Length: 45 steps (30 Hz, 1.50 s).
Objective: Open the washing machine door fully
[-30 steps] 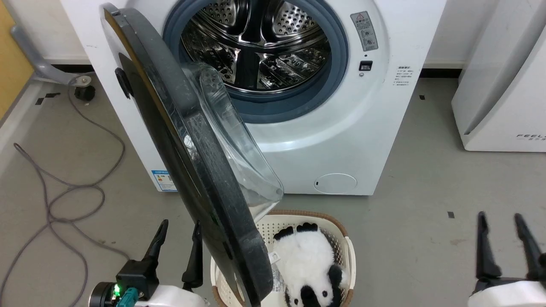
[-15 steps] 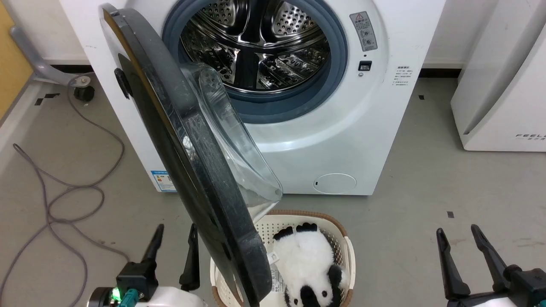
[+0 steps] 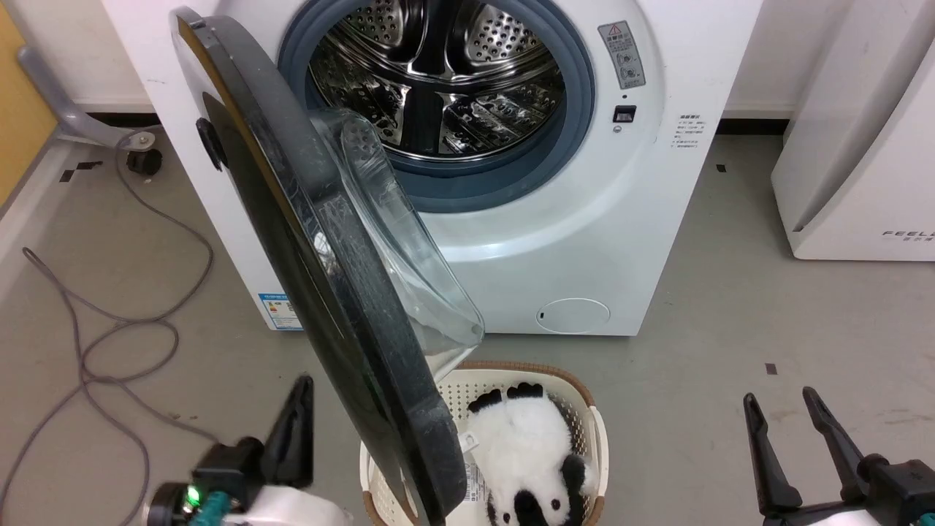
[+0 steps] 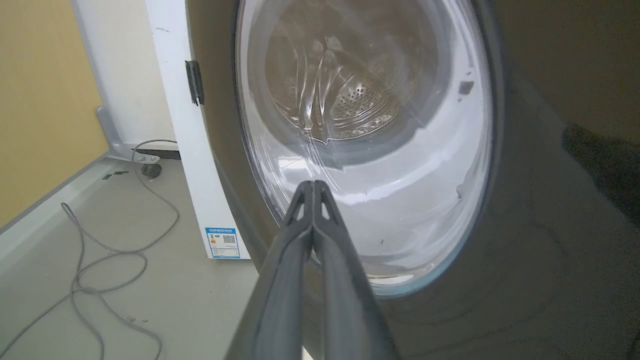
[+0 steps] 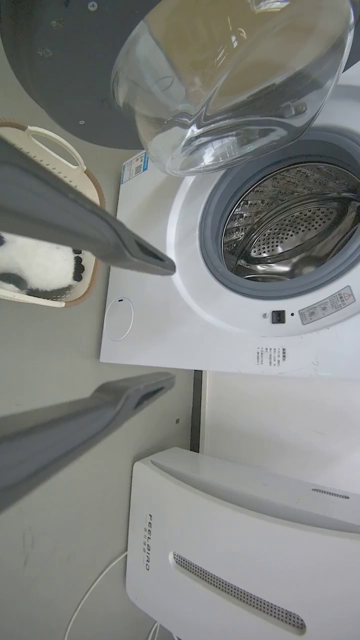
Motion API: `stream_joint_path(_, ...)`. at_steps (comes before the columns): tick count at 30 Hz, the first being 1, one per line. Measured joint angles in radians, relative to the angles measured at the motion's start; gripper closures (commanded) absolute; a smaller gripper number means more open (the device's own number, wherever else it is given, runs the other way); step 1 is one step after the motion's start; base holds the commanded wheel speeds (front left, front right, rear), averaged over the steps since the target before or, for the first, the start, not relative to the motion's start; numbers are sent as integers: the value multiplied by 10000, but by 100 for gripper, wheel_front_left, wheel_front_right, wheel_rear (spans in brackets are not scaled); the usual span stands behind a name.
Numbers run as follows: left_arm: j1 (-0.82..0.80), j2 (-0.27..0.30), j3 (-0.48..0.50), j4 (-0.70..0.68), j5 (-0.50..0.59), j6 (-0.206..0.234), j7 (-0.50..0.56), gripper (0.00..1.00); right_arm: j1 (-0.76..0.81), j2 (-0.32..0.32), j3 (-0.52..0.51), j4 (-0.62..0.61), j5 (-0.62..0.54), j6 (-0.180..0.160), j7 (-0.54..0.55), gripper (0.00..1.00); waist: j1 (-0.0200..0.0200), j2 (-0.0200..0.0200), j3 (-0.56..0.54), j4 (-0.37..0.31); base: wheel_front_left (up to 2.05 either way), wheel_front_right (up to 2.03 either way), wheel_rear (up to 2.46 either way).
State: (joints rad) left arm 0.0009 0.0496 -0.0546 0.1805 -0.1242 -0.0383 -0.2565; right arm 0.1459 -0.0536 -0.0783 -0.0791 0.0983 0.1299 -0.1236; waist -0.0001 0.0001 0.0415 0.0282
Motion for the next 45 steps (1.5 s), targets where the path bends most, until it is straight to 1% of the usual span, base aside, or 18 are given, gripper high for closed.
stream_joint_path(2, -30, -6, 153, -489, -69, -2, 0, 100, 2, 0, 12, -13, 0, 0, 33, 0, 0, 0, 0, 14, 0, 0, 0)
stream_joint_path(8, -474, -4, 731, -2656, -94, 0, -2, 100, 5, 0, -25, -79, -2, 0, 115, 0, 0, 0, -17, 65, 0, 0, 0)
stream_joint_path(14, -1107, 0, 1147, -4567, 171, -100, -12, 100, 6, 0, -88, -100, -2, 0, 109, 0, 0, 0, -33, 97, 0, 0, 0)
stream_joint_path(18, -1601, 2, 1296, -5981, 261, -180, -12, 100, 5, 2, -90, -98, -2, 0, 75, 0, 0, 0, -17, 85, 0, 0, 0)
stream_joint_path(21, -2034, 4, 1120, -7110, 255, -290, -12, 100, 5, 0, -96, -94, -2, 0, 75, 0, 0, 0, -3, 69, 0, 0, 0)
stream_joint_path(23, -2136, 4, 738, -7706, 184, -391, -12, 100, 4, 0, -84, -94, -4, 0, 75, 0, 1, 0, 5, 55, 0, 0, 0)
stream_joint_path(25, -2139, 2, 157, -8065, 42, -495, -13, 100, 4, 0, -77, -94, -4, 0, 75, 0, 0, 0, 1, 47, 0, 0, 0)
stream_joint_path(29, -1757, -2, -1337, -8088, -199, -704, -12, 100, 4, 0, -77, -92, -25, 0, 77, 0, 1, 0, -22, 40, 0, 0, 0)
stream_joint_path(32, -1071, 58, -2667, -7714, -201, -794, -13, 100, 6, 0, -84, -84, -25, 0, 92, 0, 2, 0, -36, 56, 0, 0, 0)
stream_joint_path(34, -618, 265, -3448, -7336, -236, -828, -12, 100, 8, 0, -92, -81, -36, 0, 125, 0, 2, 0, -20, 64, 0, 0, 0)
stream_joint_path(38, -20, 811, -4564, -6590, -405, -878, 8, 100, 8, 2, -75, -65, -125, 0, 159, 0, 2, 0, -9, 71, 0, 0, 0)
stream_joint_path(42, 337, 1329, -5474, -5990, -581, -880, 284, 100, 8, 2, -115, -59, -180, 0, 163, 0, 2, 0, 34, 99, 0, 0, 0)
stream_joint_path(45, 516, 1647, -5883, -5335, -761, -880, 750, 100, 9, 2, -96, -36, -180, 0, 163, 0, 2, 0, 71, 121, 0, 0, 0)
